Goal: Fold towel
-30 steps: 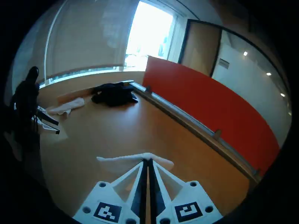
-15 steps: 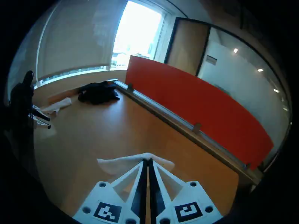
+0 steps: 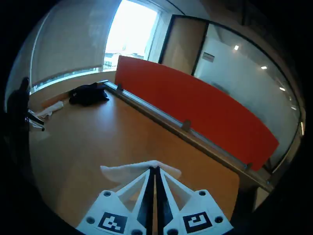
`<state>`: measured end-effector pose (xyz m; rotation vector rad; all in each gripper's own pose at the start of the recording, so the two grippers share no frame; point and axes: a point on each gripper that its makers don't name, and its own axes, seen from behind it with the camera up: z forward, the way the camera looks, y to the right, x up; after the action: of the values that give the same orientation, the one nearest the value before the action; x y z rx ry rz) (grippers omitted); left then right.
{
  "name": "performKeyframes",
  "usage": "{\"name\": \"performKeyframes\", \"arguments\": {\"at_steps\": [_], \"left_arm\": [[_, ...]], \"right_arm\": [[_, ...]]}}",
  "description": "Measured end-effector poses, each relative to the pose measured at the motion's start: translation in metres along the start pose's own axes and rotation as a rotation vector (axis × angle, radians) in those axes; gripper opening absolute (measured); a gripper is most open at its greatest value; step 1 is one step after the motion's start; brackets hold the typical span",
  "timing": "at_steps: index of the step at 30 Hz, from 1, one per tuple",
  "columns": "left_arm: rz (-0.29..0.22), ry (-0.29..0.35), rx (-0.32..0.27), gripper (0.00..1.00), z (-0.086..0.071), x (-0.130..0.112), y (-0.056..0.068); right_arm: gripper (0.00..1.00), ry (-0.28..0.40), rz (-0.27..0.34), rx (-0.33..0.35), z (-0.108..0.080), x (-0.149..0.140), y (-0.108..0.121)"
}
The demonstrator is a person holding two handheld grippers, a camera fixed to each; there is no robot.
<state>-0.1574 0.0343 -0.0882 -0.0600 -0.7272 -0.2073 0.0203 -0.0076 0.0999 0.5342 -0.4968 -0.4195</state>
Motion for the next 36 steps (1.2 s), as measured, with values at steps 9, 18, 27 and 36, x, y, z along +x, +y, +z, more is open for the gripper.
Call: {"name": "performKeyframes", "arguments": {"at_steps": [9,18,27,36], "left_arm": [[0.017,-0.009,0.006,0.91,0.005,0.002,0.007],[0.018,-0.015,0.003,0.91,0.010,0.005,0.018],[0.036,-0.021,0.005,0.91,0.013,0.007,0.026],[0.047,-0.028,0.009,0.91,0.014,0.005,0.032]], "right_arm": [[0.03,-0.018,0.012,-0.067,-0.022,-0.015,0.056],[0.03,-0.046,0.038,-0.114,-0.037,-0.039,0.098],[0.03,-0.072,0.054,-0.134,-0.042,-0.061,0.121],[0.03,-0.093,0.070,-0.148,-0.046,-0.082,0.131]]}}
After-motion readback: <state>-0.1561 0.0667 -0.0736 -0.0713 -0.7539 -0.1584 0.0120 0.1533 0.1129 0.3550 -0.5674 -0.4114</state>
